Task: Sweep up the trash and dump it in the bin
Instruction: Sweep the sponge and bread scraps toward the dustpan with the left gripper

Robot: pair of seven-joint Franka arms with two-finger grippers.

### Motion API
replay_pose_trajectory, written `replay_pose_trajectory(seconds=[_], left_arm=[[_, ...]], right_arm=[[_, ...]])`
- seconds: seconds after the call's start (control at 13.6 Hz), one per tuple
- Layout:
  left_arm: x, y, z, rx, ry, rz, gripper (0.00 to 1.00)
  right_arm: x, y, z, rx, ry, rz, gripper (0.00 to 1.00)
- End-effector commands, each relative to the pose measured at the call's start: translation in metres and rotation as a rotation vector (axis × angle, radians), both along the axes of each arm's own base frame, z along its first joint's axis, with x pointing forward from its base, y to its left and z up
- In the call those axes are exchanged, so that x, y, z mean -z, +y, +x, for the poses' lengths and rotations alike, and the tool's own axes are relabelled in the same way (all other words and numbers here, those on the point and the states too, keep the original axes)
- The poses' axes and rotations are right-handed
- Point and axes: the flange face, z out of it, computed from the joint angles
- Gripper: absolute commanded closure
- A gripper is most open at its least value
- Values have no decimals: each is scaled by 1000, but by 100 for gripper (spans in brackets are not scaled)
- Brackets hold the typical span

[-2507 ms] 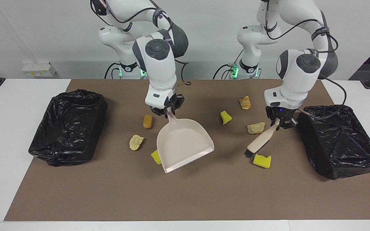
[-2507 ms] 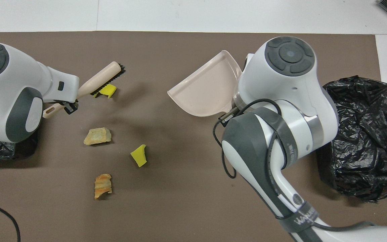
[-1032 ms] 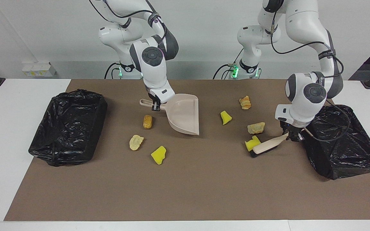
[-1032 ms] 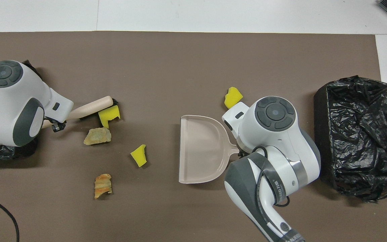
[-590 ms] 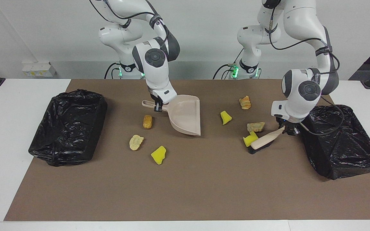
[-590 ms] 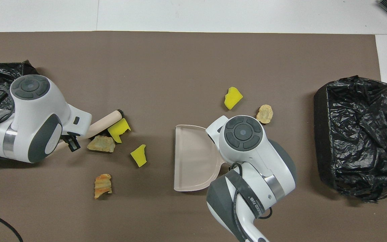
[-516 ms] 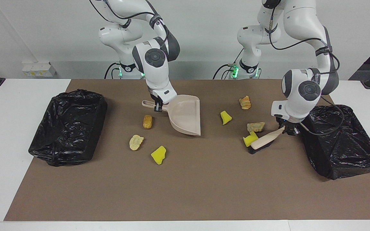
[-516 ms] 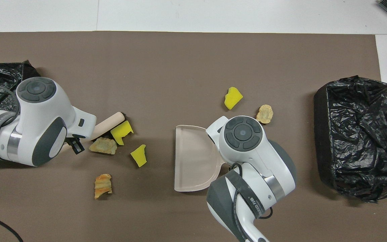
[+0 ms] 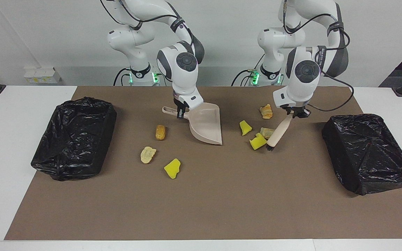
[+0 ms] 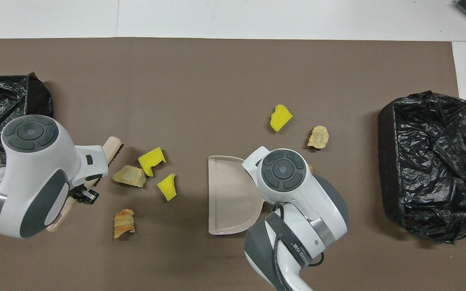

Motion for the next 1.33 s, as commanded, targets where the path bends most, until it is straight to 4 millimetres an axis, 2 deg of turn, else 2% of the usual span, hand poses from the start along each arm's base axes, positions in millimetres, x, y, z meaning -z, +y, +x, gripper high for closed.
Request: replay_pose_trajectory(seconds=[0.0, 0.07, 0.29, 0.52, 0.88, 1.11, 1.25], left_arm=[[11, 8, -21, -188, -42, -5, 100], [21, 8, -24, -282, -21, -58, 100], [50, 2, -34, -457, -87, -56, 100], [60, -29, -34, -592, -97, -140, 100], [56, -122, -62, -600, -95, -215, 100], [55, -185, -95, -609, -126, -197, 100], [52, -212, -109, -617, -153, -198, 100]], right_arm=[[14, 1, -10, 1, -33, 2, 100], [19, 3, -13, -3, -36, 4, 100], [24, 10, -19, 8, -38, 2, 100], [32, 18, -31, 28, -40, -10, 100], [31, 16, -31, 21, -38, -27, 100], [31, 15, -32, 21, -30, -34, 100], [31, 15, -32, 21, -29, -35, 100]])
